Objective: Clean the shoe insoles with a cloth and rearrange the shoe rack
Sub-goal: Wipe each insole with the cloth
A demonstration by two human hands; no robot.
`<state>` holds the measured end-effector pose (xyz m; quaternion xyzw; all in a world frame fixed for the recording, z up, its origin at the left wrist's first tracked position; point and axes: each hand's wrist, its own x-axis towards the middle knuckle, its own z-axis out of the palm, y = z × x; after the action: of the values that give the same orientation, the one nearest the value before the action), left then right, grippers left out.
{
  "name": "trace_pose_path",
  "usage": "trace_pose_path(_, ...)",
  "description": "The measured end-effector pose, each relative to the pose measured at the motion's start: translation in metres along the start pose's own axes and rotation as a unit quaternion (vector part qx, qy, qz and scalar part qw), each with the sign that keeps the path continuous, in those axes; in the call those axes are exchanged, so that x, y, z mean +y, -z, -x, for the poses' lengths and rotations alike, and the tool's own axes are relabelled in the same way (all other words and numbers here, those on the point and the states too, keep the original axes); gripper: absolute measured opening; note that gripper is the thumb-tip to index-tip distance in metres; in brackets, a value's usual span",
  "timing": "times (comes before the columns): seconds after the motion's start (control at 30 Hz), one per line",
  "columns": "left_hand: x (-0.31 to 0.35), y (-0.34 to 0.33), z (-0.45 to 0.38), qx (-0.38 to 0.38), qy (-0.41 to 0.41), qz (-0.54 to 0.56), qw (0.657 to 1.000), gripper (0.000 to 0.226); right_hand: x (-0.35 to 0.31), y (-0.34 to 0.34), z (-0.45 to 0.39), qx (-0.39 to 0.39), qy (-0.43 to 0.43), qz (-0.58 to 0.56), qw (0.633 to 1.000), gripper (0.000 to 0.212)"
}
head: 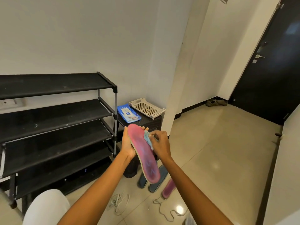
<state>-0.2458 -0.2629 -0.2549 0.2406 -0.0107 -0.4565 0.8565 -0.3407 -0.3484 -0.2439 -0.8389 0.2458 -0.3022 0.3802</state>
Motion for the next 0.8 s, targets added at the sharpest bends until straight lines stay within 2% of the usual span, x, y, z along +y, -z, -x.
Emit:
trace_pose_path(0.1,-0.005,0.001,-0.002,0.007,0.005,-0.001,1.0,0.078,0.005,-0.008,-0.002,-0.032,-0.032,-0.01,0.999,0.01)
trace_pose_path(0.17,-0.009,0.004,0.0,0.002,0.007,0.007,1.0,0.082,0.005,-0.012,-0.001,-0.026,-0.042,-0.003,0.999,0.012)
trace_pose_path(0.33,-0.039,0.011,0.01,-0.002,0.002,-0.012,1.0,0.067,0.005,-0.027,-0.001,0.021,-0.08,0.003,0.997,0.016)
trace_pose_path(0.4,-0.04,0.015,0.009,0.015,0.005,-0.014,1.0,0.073,0.002,-0.037,0.01,0.013,-0.029,0.025,0.999,0.023)
trace_pose_path(0.47,-0.031,0.022,0.004,0.012,0.009,-0.016,1.0,0.083,-0.001,-0.039,0.022,-0.028,0.045,0.049,0.997,0.019)
trace_pose_path(0.57,-0.02,0.031,-0.001,0.02,0.0,-0.045,0.999,0.084,0.011,-0.022,0.02,-0.071,0.178,0.181,0.965,0.026)
trace_pose_path(0.63,-0.025,0.029,-0.002,0.011,-0.007,-0.051,0.999,0.079,0.014,-0.01,0.005,-0.051,0.141,0.251,0.956,0.029)
trace_pose_path(0.7,-0.03,0.023,-0.002,0.024,-0.008,-0.059,0.998,0.076,0.008,-0.008,-0.003,-0.009,0.089,0.238,0.967,0.027)
trace_pose_path(0.8,-0.021,0.019,-0.005,0.029,-0.015,-0.059,0.998,0.082,-0.002,-0.023,0.011,-0.051,0.127,0.163,0.977,0.023)
